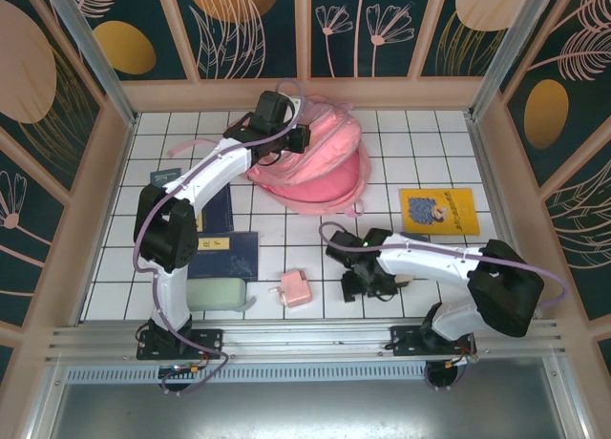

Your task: Pack the student bag

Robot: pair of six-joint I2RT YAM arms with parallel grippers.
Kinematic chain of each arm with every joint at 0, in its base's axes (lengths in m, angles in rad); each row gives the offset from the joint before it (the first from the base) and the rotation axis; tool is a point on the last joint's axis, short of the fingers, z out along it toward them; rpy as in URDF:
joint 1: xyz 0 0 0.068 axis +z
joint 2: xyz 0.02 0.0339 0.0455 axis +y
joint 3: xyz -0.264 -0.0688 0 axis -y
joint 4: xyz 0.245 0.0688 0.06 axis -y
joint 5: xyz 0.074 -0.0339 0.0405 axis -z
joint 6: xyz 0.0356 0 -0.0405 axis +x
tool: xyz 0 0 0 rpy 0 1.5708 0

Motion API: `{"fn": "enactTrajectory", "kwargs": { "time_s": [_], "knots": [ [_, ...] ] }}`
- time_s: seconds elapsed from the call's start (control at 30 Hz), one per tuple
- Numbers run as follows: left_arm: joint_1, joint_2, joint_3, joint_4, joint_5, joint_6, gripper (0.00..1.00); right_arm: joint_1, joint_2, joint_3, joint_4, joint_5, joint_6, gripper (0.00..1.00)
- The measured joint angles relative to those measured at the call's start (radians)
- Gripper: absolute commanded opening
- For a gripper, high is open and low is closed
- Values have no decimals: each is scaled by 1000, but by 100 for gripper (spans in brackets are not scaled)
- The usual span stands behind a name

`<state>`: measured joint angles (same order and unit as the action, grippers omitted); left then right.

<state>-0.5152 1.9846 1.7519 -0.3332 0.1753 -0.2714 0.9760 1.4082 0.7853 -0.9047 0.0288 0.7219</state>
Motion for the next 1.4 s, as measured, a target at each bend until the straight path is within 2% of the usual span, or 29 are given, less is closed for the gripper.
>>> {"fn": "enactTrajectory", "kwargs": {
  "time_s": [0.13, 0.23, 0.33, 0.47, 0.6, 0.8, 1.0, 1.13, 1.27, 1.4],
  "knots": [
    [0, 0, 0, 0, 0, 0, 2, -44, -51, 30, 77, 32, -18, 88],
    [0, 0, 0, 0, 0, 0, 2, -85, -142, 53, 121, 27, -43, 99],
    [0, 0, 0, 0, 1, 0, 2, -193, -201, 70, 141, 40, -65, 99],
    [0, 0, 0, 0, 1, 0, 2, -341, -161, 70, 145, 78, -88, 99],
    [0, 0, 0, 0, 1, 0, 2, -408, -115, 61, 142, 108, -65, 99],
    [0, 0, 0, 0, 1, 0, 2, -511, -144, -80, 207, -11, -24, 99],
    [0, 0, 0, 0, 4, 0, 2, -510, -212, -161, 257, -162, 8, 99],
    [1, 0, 0, 0, 10, 0, 2, -448, -274, -188, 264, -225, 21, 99],
    [5, 0, 0, 0, 23, 0, 1, -323, -284, -192, 265, -229, 36, 99],
    [6, 0, 0, 0, 27, 0, 1, -256, -277, -190, 243, -181, 43, 99]
  ]
}}
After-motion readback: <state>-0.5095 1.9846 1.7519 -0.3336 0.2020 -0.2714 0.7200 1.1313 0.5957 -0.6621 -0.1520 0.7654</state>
